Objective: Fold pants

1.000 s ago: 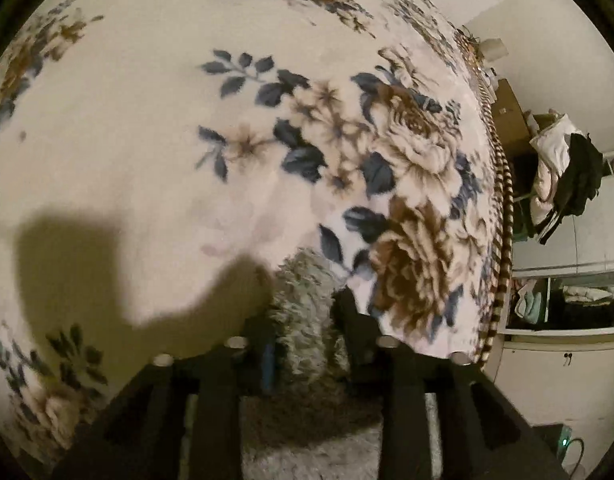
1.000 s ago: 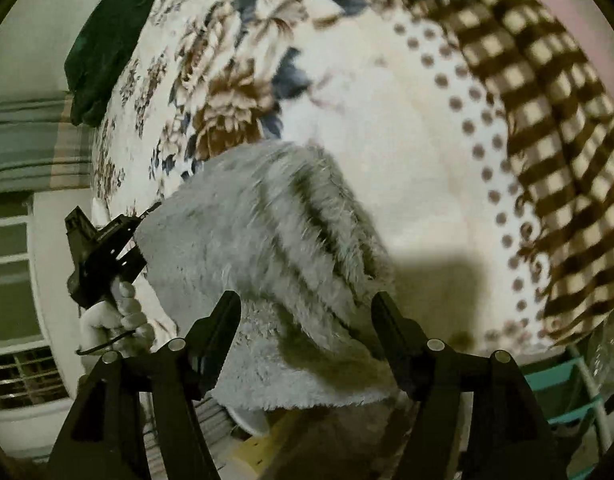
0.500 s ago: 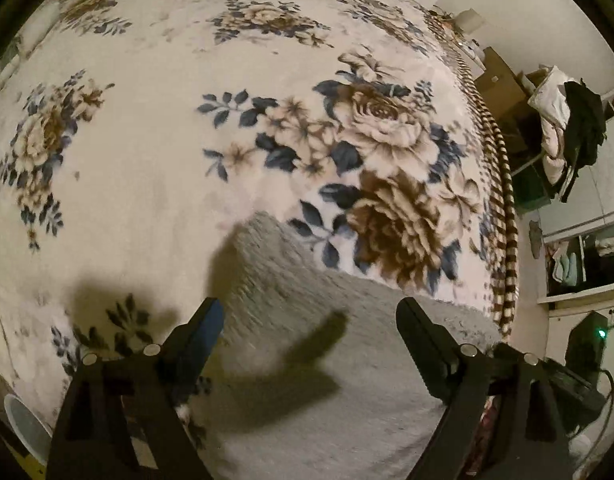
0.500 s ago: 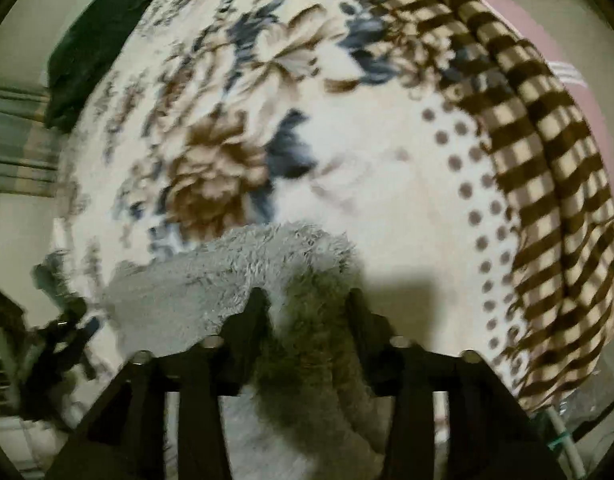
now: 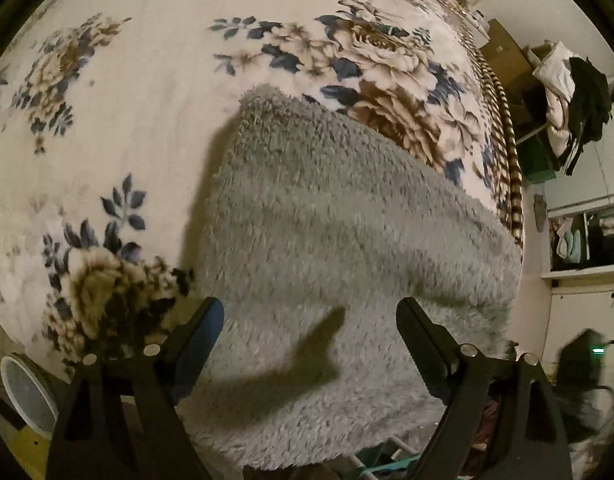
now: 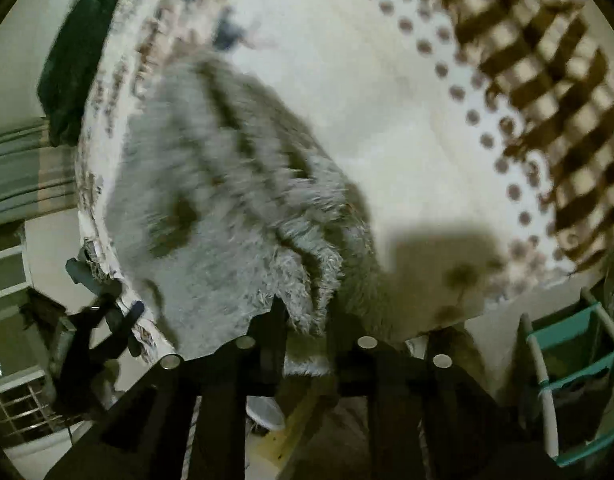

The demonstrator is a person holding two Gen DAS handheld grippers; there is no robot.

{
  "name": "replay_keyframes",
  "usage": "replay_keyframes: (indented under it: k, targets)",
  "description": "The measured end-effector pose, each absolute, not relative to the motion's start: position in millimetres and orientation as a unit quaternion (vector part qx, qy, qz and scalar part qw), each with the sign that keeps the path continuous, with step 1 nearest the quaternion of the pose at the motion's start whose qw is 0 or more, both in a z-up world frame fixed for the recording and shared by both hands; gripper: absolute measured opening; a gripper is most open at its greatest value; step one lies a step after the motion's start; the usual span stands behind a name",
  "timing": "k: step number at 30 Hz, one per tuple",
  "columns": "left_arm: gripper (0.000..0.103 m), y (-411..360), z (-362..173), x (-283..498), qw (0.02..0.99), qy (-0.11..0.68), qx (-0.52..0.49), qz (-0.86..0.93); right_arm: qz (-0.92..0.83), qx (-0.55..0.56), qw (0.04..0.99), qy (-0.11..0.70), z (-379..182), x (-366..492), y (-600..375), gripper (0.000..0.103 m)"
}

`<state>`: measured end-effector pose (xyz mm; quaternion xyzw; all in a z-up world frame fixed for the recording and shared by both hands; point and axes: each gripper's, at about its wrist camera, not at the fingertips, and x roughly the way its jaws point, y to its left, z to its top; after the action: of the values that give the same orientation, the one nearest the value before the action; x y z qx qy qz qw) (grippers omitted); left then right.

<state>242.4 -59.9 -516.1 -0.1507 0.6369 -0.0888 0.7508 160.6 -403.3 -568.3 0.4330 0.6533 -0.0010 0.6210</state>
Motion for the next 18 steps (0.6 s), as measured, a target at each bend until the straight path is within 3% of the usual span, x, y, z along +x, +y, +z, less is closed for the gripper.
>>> replay_keyframes:
  k: [4,8,10,14,18]
  targets:
    - [0.088,-59.6,-519.8,237.0,0.746,0.641,-0.156,-0.090,-0.014,0.433,0.635,0.640,-522.5,134.2,-411.4,0.017]
    - [0.088,-62.9,-525.0,238.8,0.746,0.642,-0.154,-0.088,-0.032,0.404,0.601,0.689,-546.9,128.0,-411.9,0.019]
    - [0.088,-63.2,-523.1,240.1,0.747,0.641,-0.153,-0.088,-0.018,0.380,0.584,0.717,-563.4,134.8,-406.9,0.031]
    - [0.088,-64.5,-514.7,248.0,0.755,0.631,-0.154,-0.091,0.002,0.344,0.635,0.692,-526.7,159.5,-404.2,0.073]
    - [0.088,-66.9,-514.1,260.3,0.759,0.626,-0.155,-0.092,0.020,0.330,0.701,0.632,-487.2,198.1,-406.4,0.075]
